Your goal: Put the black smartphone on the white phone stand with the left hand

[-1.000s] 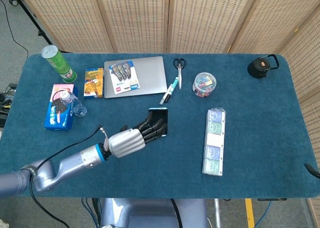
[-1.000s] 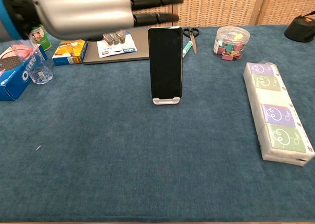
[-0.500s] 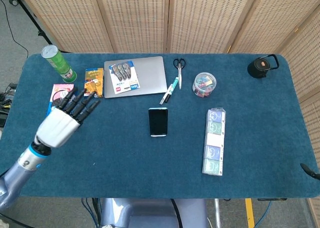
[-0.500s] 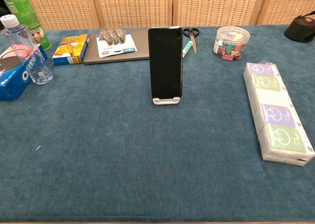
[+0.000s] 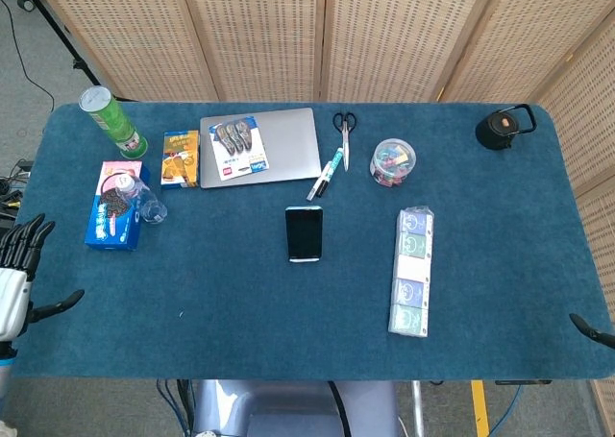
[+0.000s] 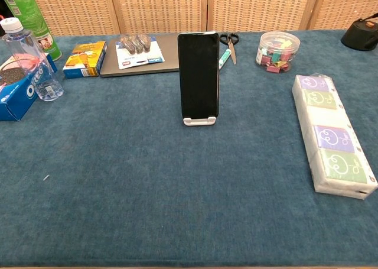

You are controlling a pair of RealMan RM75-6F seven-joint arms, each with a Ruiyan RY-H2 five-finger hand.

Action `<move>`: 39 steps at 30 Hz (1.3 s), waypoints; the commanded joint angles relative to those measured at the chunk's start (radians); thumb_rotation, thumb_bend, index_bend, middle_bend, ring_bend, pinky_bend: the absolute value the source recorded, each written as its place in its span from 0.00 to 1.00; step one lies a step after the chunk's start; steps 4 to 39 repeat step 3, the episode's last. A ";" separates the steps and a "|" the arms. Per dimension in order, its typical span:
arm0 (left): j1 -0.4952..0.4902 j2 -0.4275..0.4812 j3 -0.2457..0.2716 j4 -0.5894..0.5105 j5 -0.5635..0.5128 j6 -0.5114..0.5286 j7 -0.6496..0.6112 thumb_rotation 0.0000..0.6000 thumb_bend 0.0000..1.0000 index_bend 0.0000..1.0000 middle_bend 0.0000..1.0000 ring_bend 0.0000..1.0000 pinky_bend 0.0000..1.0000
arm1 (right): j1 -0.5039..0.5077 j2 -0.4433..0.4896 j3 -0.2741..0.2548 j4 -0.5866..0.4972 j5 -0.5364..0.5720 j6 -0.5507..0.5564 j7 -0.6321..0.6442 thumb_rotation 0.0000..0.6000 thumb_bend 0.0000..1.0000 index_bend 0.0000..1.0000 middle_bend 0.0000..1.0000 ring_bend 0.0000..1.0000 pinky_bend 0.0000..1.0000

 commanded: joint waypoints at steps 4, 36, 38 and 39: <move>0.039 0.056 0.008 -0.076 -0.035 -0.041 0.016 1.00 0.00 0.00 0.00 0.00 0.00 | -0.001 0.002 -0.003 -0.004 -0.008 0.004 -0.001 1.00 0.00 0.00 0.00 0.00 0.00; 0.039 0.056 0.008 -0.076 -0.035 -0.041 0.016 1.00 0.00 0.00 0.00 0.00 0.00 | -0.001 0.002 -0.003 -0.004 -0.008 0.004 -0.001 1.00 0.00 0.00 0.00 0.00 0.00; 0.039 0.056 0.008 -0.076 -0.035 -0.041 0.016 1.00 0.00 0.00 0.00 0.00 0.00 | -0.001 0.002 -0.003 -0.004 -0.008 0.004 -0.001 1.00 0.00 0.00 0.00 0.00 0.00; 0.039 0.056 0.008 -0.076 -0.035 -0.041 0.016 1.00 0.00 0.00 0.00 0.00 0.00 | -0.001 0.002 -0.003 -0.004 -0.008 0.004 -0.001 1.00 0.00 0.00 0.00 0.00 0.00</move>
